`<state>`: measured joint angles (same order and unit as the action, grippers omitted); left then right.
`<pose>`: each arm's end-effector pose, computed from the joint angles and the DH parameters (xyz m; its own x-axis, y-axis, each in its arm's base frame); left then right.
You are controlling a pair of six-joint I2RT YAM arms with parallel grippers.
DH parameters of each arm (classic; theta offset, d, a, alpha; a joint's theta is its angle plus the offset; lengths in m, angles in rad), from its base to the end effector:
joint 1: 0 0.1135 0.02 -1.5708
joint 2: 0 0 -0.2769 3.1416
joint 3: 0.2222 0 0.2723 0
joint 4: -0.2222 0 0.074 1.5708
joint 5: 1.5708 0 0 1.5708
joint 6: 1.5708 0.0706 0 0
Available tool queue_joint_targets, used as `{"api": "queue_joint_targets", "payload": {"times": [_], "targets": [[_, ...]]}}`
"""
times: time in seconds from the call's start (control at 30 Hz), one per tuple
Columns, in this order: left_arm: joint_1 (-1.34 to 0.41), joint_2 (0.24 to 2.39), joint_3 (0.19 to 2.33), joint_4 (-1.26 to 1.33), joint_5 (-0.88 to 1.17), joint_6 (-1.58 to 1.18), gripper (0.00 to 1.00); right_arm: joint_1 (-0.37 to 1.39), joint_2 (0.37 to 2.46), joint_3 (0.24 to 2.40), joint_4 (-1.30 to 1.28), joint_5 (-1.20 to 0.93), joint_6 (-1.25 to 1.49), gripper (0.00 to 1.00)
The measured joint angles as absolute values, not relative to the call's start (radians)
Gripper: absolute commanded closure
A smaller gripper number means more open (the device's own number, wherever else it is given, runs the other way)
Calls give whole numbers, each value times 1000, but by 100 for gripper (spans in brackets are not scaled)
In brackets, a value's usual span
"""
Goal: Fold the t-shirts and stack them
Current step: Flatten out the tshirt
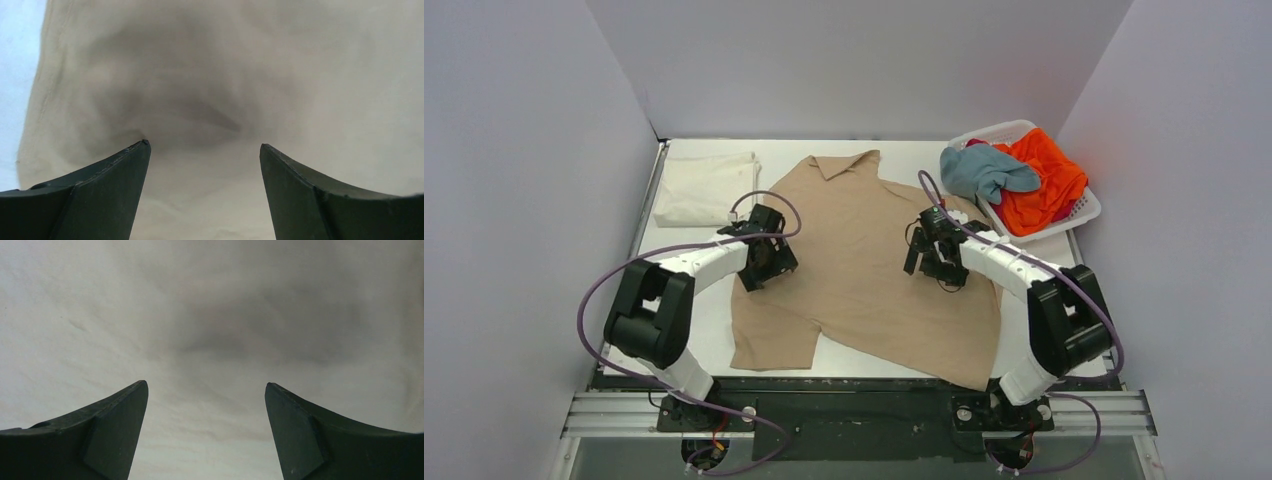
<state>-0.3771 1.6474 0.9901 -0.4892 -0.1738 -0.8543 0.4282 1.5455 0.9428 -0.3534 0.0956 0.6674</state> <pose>0.3273 -0.1165 0.1440 -0.7801 -0.4899 -0.3892 -0.4442 0.8717 -0.2070 0.3203 0.1388 0.1713 -0.8086 0.3082 -0.5012 0.1747 0.9392 0.2957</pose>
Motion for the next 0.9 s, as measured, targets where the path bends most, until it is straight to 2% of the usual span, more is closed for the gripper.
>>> {"api": "queue_joint_targets", "payload": {"times": [0.1,0.27,0.47,0.73,0.9], "targets": [[-368,1622,926,-484,-196,-867,9,453,1623,997,-348,88,656,18],[-331,1464,768,-514,-247,-931,9,492,1729,1080,-348,68,648,19],[-313,1218,612,-718,-284,-1040,9,560,1849,1207,-351,36,638,19],[-313,949,618,-940,-334,-1096,9,624,1945,1369,-370,7,616,19],[-315,1008,741,-894,-308,-1042,9,587,1912,1345,-392,24,593,19]]}}
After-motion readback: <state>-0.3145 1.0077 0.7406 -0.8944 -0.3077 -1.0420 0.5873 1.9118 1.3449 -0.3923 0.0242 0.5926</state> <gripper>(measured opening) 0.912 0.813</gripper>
